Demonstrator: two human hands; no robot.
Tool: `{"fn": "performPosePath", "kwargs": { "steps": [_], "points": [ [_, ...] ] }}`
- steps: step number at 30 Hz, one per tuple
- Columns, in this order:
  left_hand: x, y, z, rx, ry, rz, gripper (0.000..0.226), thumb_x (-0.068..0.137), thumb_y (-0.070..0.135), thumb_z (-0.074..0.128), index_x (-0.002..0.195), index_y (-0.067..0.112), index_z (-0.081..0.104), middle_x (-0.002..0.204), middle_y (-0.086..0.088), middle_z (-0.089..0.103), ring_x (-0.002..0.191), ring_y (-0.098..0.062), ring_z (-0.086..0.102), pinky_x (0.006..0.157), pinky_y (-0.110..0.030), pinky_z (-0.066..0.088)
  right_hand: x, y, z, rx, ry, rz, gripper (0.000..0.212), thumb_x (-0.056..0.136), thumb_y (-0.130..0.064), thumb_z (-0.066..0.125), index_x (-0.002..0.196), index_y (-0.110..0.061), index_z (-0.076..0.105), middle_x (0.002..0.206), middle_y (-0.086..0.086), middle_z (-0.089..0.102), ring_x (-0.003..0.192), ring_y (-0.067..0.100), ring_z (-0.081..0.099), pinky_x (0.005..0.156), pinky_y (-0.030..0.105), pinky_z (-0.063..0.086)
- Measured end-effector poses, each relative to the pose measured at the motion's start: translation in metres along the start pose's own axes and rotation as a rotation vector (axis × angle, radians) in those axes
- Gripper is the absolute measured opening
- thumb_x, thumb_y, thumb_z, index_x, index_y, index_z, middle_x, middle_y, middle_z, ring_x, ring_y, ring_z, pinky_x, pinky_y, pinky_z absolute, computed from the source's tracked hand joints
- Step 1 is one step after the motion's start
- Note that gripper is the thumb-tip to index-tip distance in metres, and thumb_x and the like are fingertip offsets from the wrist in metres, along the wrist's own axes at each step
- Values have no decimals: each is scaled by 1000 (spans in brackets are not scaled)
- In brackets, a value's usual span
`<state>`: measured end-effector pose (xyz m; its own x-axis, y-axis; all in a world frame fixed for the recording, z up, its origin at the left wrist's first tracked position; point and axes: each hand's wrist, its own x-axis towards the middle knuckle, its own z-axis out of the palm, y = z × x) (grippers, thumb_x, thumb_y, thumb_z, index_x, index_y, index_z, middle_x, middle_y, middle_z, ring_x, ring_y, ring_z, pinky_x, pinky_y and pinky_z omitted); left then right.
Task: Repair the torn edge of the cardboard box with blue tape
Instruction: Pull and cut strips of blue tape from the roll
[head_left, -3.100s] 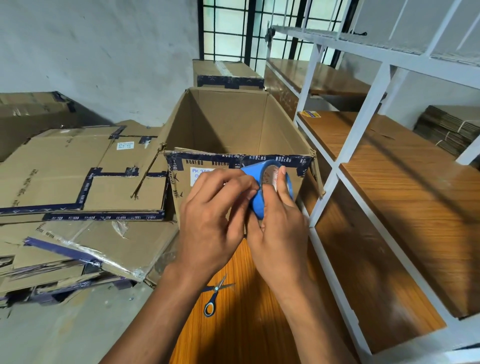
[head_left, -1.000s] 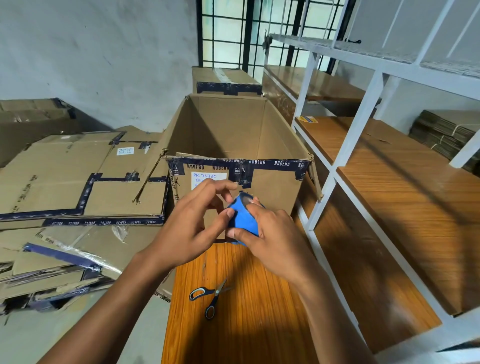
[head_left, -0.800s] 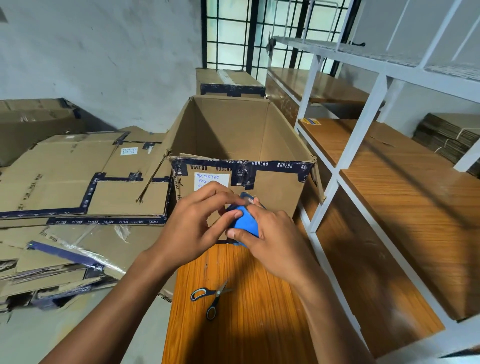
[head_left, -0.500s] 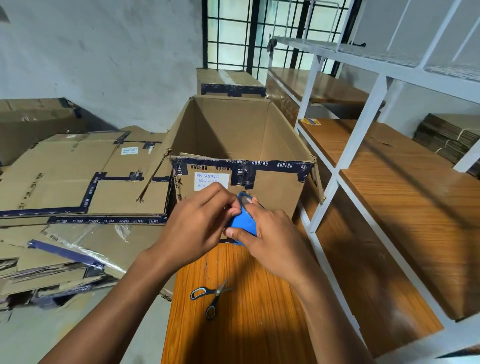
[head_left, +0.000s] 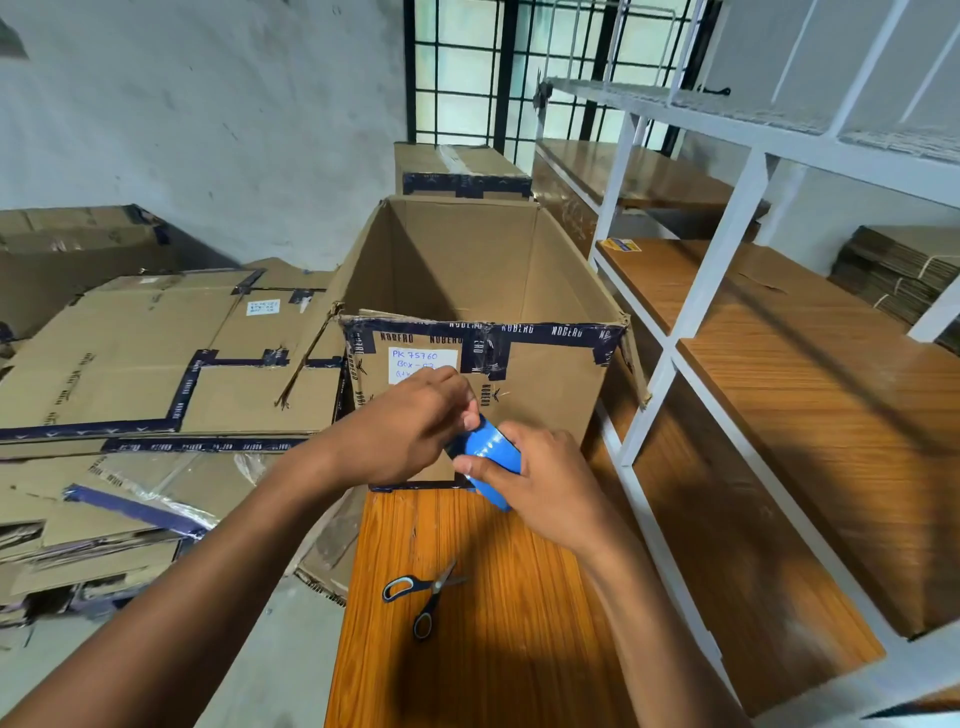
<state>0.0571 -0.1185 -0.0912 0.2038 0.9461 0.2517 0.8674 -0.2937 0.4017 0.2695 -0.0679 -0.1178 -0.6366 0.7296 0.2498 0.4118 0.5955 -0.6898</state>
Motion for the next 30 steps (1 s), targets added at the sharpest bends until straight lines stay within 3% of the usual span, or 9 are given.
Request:
{"fn": "performPosePath", "kwargs": {
  "steps": [5, 8, 10, 14, 17, 24, 30],
  "points": [
    [5, 5, -3, -256, -155, -125, 14, 110, 34, 56, 109, 25, 66, 99, 4, 71, 94, -15, 65, 84, -39, 56, -8, 10, -3, 128, -63, 37, 50, 89, -70, 65, 92, -21, 65, 78, 7, 65, 67, 25, 62, 60, 47, 49],
    [8, 3, -10, -422, -270, -128, 6, 105, 24, 68, 109, 22, 71, 103, 5, 74, 100, -14, 70, 94, -37, 59, -11, 17, -3, 206, -130, 65, 36, 95, -57, 68, 95, -21, 66, 81, 8, 66, 65, 21, 59, 58, 38, 44],
    [10, 2, -13, -456, -305, -129, 8, 101, 20, 73, 109, 18, 73, 103, 4, 76, 101, -14, 71, 96, -35, 59, -11, 20, -1, 238, -163, 73, 38, 94, -59, 69, 100, -22, 66, 84, 9, 68, 70, 28, 63, 59, 42, 47],
    [16, -1, -10, -424, -294, -167, 9, 100, 8, 71, 106, 15, 73, 102, 0, 76, 99, -13, 72, 92, -30, 59, -9, 30, 6, 327, -234, 108, 41, 84, -62, 72, 107, -28, 65, 96, 5, 71, 89, 32, 69, 77, 53, 57],
    [18, -5, -6, -371, -263, -173, 12, 103, 7, 67, 109, 16, 73, 104, 0, 76, 100, -11, 71, 92, -29, 59, -7, 38, 9, 404, -284, 125, 41, 87, -58, 74, 116, -30, 66, 108, 6, 73, 103, 35, 69, 91, 64, 55],
    [16, -9, 2, -435, -226, -168, 13, 101, 12, 72, 114, 13, 72, 104, 0, 75, 100, -15, 72, 92, -33, 62, -6, 40, 10, 478, -284, 126, 38, 90, -48, 73, 123, -30, 67, 109, 0, 75, 99, 22, 71, 88, 49, 56],
    [15, -13, 12, -453, -138, -202, 8, 104, 13, 68, 107, 16, 74, 99, 4, 77, 97, -11, 72, 86, -27, 58, -4, 41, 13, 473, -299, 120, 37, 93, -45, 74, 123, -26, 66, 106, 5, 79, 105, 23, 75, 100, 61, 55]
  ]
}}
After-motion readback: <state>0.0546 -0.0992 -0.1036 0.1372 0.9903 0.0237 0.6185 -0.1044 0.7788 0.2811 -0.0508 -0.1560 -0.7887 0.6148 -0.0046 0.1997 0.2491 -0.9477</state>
